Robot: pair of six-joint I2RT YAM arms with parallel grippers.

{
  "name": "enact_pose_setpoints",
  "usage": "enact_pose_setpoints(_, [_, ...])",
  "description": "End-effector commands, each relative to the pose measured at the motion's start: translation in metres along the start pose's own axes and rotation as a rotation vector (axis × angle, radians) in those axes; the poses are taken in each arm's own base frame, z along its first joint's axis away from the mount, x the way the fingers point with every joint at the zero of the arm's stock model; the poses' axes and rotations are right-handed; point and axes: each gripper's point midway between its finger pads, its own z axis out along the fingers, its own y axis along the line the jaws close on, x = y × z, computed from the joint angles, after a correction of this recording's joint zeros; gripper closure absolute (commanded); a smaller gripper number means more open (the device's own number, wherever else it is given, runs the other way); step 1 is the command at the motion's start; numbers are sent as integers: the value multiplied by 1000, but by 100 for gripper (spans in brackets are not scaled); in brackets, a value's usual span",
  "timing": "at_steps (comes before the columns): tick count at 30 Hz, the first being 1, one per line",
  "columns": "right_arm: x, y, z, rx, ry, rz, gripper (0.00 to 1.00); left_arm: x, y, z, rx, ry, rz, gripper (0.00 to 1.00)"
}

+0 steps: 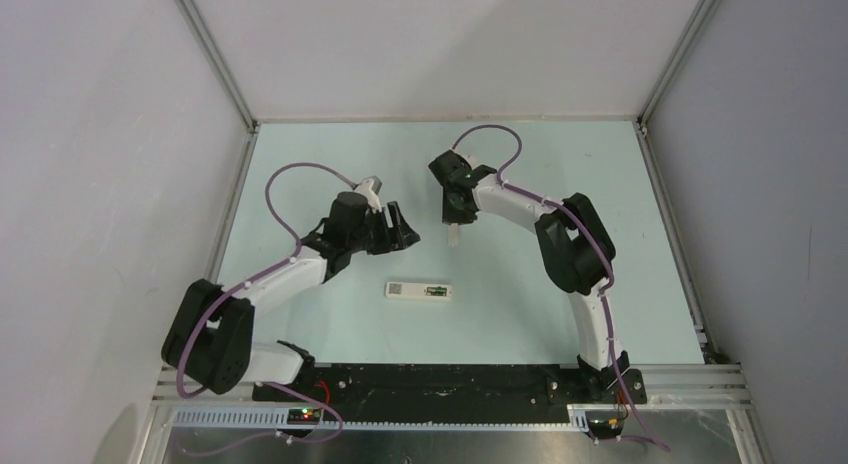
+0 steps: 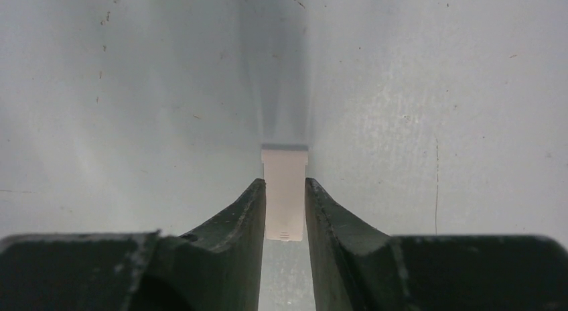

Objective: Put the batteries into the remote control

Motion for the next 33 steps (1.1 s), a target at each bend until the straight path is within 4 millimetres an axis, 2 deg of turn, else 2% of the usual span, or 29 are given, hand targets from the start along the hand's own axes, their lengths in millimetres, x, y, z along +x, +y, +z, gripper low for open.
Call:
enact_pose_setpoints(1, [-9, 4, -19, -40, -20, 33, 66, -12, -15, 16, 42, -54, 40, 28])
enact_pose_setpoints(7, [1, -2, -4, 32, 8, -7, 49, -9, -4, 22, -15, -63, 20, 29])
enact_pose_setpoints(14, [7, 0, 11, 72, 16, -39, 46, -6, 1, 21, -29, -65, 20, 29])
enact_pose_setpoints(19, [13, 0, 21, 106, 31, -63, 48, -4, 3, 20, -33, -63, 17, 29])
enact_pose_setpoints(21, [16, -1, 23, 118, 42, -64, 51, -4, 4, 20, -36, -63, 17, 29])
enact_pose_setpoints(24, [21, -4, 24, 122, 62, -59, 61, -3, 4, 20, -35, -59, 19, 29])
enact_pose_setpoints(26, [22, -4, 24, 120, 66, -52, 63, -2, 3, 21, -31, -54, 22, 29])
enact_pose_setpoints(33, [7, -1, 12, 83, 32, -21, 66, 3, 0, 25, -1, -29, 36, 29])
